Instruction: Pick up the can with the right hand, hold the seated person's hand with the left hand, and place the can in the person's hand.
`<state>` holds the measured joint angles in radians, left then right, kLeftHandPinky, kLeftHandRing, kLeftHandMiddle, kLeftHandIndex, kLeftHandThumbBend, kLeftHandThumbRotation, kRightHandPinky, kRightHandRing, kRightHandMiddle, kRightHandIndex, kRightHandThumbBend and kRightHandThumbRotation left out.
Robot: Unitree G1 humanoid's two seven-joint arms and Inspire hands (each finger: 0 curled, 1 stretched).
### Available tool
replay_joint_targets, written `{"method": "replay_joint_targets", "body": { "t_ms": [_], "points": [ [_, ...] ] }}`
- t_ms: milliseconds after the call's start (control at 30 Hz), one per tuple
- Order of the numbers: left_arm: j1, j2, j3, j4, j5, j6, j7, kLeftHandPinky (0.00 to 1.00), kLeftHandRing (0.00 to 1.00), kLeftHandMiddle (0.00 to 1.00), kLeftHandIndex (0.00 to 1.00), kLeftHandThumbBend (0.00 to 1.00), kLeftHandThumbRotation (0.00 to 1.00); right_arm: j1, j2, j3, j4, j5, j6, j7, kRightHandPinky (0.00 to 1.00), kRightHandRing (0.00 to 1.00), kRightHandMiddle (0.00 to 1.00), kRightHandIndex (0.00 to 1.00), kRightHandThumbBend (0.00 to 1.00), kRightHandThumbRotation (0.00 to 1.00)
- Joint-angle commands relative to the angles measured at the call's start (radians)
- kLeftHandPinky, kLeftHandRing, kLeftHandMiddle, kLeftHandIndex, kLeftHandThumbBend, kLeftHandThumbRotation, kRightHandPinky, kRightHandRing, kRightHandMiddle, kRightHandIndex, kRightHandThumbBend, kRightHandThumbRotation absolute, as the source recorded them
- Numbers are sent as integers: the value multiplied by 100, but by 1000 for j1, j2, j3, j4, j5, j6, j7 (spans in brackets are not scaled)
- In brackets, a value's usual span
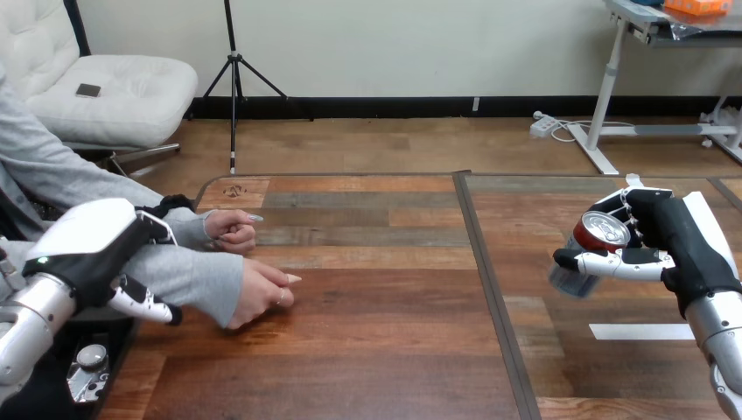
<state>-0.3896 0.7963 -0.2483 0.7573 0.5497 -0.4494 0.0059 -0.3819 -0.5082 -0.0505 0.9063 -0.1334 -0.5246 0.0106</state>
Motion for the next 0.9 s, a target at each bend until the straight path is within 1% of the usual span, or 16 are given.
{"method": "replay_joint_targets", "body": {
  "t_ms": [0, 133, 233, 333, 433, 533, 633, 767, 867],
  "points": [
    [-24, 1, 60, -116, -51, -13, 2, 32, 37, 43, 48, 76, 0, -65, 5, -15, -73, -1, -21, -28, 36, 38, 42, 44, 79, 0],
    [-13, 0, 77, -145, -60, -22, 10, 32, 37, 43, 48, 75, 0, -67, 8, -13, -74, -6, -25, -32, 36, 38, 42, 44, 80, 0],
    [-4, 3, 89, -181, -67, -14, 5, 32, 36, 43, 48, 74, 0, -71, 12, -14, -70, -2, -31, -26, 36, 37, 42, 44, 80, 0],
    [6, 2, 103, -211, -74, -17, 6, 31, 36, 42, 47, 74, 0, -73, 18, -15, -73, 3, -24, -23, 36, 37, 42, 44, 79, 0],
    [15, -2, 119, -236, -78, -29, 20, 31, 36, 42, 47, 74, 0, -75, 23, -15, -73, 4, -30, -23, 36, 38, 42, 44, 79, 0],
    [24, -4, 131, -267, -81, -24, 20, 31, 35, 42, 47, 75, 0, -75, 27, -11, -78, -3, -30, -30, 36, 38, 42, 44, 79, 0],
    [33, -7, 143, -297, -78, -26, 32, 30, 34, 41, 46, 75, 0, -78, 32, -8, -80, -9, -31, -36, 36, 37, 42, 44, 80, 0],
    [44, -14, 158, -340, -86, -14, 22, 29, 34, 40, 46, 75, 0, -84, 46, -6, -77, -10, -34, -42, 36, 37, 42, 44, 79, 0],
    [49, -23, 169, -362, -97, -16, 17, 29, 33, 40, 45, 74, 0, -87, 57, -3, -85, -14, -30, -48, 35, 37, 42, 44, 79, 0]
  ]
}}
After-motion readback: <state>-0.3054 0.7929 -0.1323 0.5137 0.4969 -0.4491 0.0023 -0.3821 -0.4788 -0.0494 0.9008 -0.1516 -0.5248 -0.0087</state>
